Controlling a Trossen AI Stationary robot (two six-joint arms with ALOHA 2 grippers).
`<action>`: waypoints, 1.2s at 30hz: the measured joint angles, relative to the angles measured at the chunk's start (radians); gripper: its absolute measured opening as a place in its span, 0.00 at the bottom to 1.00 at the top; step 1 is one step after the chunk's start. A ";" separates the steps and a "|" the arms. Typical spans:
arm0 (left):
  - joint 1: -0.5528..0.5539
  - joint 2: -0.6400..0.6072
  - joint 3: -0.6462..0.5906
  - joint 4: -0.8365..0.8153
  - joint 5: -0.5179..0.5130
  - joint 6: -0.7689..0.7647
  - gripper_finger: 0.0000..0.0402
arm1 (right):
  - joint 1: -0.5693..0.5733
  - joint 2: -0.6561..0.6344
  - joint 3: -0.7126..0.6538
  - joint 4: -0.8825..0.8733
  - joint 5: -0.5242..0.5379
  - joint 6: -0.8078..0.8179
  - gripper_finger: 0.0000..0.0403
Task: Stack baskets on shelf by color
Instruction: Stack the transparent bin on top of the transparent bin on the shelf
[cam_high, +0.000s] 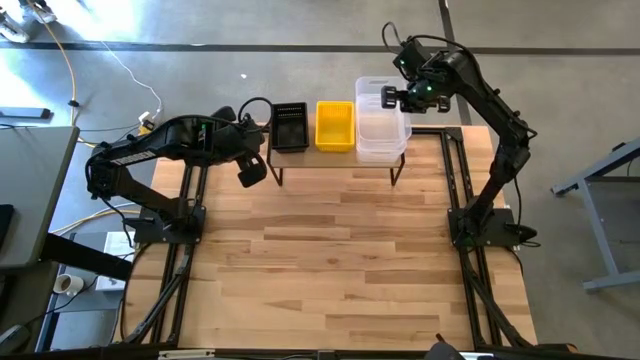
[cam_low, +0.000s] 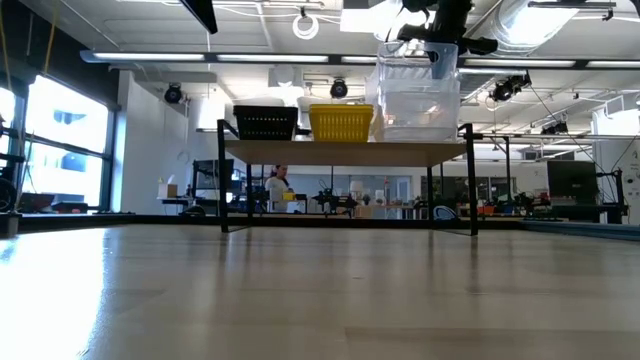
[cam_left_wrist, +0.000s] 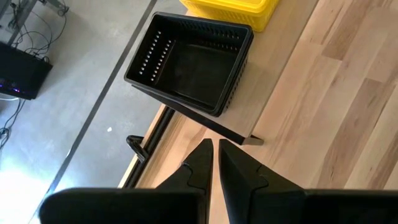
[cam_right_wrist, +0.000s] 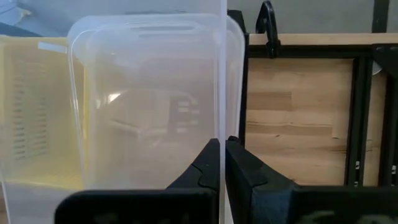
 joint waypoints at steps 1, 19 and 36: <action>0.000 0.000 0.000 0.000 0.000 0.000 0.05 | 0.000 0.000 0.000 0.000 0.006 0.001 0.00; 0.000 0.000 0.000 0.000 0.000 0.000 0.05 | 0.000 0.000 0.000 0.000 -0.027 -0.012 0.00; 0.000 0.000 0.000 0.000 0.000 0.000 0.05 | 0.000 0.000 0.000 0.000 -0.008 0.000 0.17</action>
